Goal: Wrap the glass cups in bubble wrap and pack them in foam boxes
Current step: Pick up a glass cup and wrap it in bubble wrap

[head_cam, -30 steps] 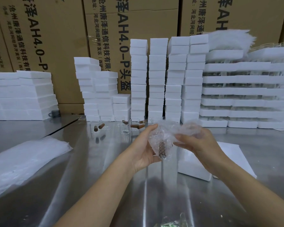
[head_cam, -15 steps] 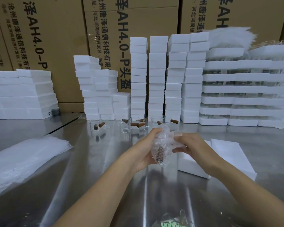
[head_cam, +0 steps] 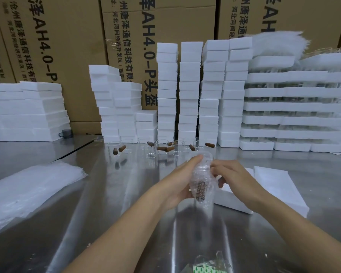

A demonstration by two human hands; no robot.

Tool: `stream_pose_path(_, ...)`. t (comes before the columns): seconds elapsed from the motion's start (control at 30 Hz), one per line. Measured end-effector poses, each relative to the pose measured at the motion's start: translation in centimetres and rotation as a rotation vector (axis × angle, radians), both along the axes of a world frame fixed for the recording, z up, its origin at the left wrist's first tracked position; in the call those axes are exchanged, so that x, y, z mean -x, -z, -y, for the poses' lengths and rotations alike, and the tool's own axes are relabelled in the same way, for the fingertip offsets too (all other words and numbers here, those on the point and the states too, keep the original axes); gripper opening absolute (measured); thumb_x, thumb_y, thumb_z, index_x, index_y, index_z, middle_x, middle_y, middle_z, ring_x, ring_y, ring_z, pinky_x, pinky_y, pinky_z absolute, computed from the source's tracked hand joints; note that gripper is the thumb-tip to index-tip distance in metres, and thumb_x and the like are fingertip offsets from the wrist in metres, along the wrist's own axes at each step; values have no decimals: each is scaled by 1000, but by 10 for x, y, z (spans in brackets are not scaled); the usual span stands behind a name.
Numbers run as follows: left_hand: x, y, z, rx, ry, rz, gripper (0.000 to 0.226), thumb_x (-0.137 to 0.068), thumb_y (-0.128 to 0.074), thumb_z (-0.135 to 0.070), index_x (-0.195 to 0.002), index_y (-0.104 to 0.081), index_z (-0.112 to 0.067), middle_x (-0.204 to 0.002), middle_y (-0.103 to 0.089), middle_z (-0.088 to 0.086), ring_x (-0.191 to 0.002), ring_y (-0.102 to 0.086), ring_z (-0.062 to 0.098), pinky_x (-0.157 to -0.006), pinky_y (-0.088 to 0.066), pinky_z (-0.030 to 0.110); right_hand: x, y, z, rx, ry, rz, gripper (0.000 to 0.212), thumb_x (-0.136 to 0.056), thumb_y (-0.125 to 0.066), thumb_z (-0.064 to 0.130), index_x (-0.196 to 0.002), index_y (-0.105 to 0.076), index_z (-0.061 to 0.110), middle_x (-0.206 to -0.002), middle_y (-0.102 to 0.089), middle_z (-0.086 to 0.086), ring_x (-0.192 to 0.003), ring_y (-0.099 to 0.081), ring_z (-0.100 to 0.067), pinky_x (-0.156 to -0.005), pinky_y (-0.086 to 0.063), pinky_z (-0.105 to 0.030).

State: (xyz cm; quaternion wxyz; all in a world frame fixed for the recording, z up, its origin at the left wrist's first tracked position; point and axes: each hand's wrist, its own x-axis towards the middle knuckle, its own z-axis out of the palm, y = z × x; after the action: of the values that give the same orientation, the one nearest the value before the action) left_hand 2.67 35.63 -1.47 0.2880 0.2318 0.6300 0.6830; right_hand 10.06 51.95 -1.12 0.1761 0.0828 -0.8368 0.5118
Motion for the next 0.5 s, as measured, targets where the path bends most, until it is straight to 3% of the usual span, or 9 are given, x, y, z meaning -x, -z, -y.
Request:
stream_pose_path(0.1, 1, 3, -3, -5, -31, 10, 59, -110, -48, -57, -156, -47, -20, -127, -77, 16, -116, -72, 29, -114, -47, 51, -5, -5, 1, 5, -35, 44, 26, -86, -51, 29, -64, -48, 16, -68, -48, 2, -67, -41, -15, -69, -37, -39)
stream_pose_path(0.17, 1, 2, -4, -54, -41, 27, 60, -110, -51, -55, -161, -36, -27, -127, -78, 13, -122, -73, 34, -107, -51, 50, -5, -4, 1, 20, -49, 33, 23, -91, -56, 27, -70, -58, 18, -72, -55, 7, -67, -47, -13, -67, -43, -36)
stream_pose_path(0.23, 2, 0, -4, -159, -72, 32, 49, -111, -52, -50, -155, -41, -32, -131, -76, 11, -121, -73, 35, -97, -55, 49, -3, -2, 4, 43, 30, -37, 9, -99, -64, 24, -100, -73, 25, -97, -70, 13, -71, -59, -12, -68, -53, -31)
stream_pose_path(0.3, 3, -3, -3, -304, -129, 71, 42, -110, -56, -47, -149, -47, -34, -132, -75, 12, -111, -77, 30, -90, -58, 46, 0, 0, 6, 119, 141, -112, 26, -98, -71, 25, -122, -67, 32, -118, -68, 12, -77, -68, -13, -68, -59, -28)
stream_pose_path(0.4, 6, -5, 0, -491, -168, 130, 52, -103, -64, -47, -148, -47, -30, -131, -76, 12, -115, -76, 31, -99, -60, 45, 1, 0, 7, 225, 116, -103, 37, -93, -79, 25, -125, -63, 31, -106, -73, 1, -80, -76, -23, -63, -64, -38)
stream_pose_path(0.5, 7, -7, 4, -440, -184, 79, 66, -95, -73, -51, -150, -50, -22, -132, -75, 11, -116, -74, 31, -94, -59, 42, 2, -2, 5, 294, 105, -113, 33, -91, -82, 21, -117, -63, 22, -91, -76, -10, -73, -77, -28, -61, -64, -39)
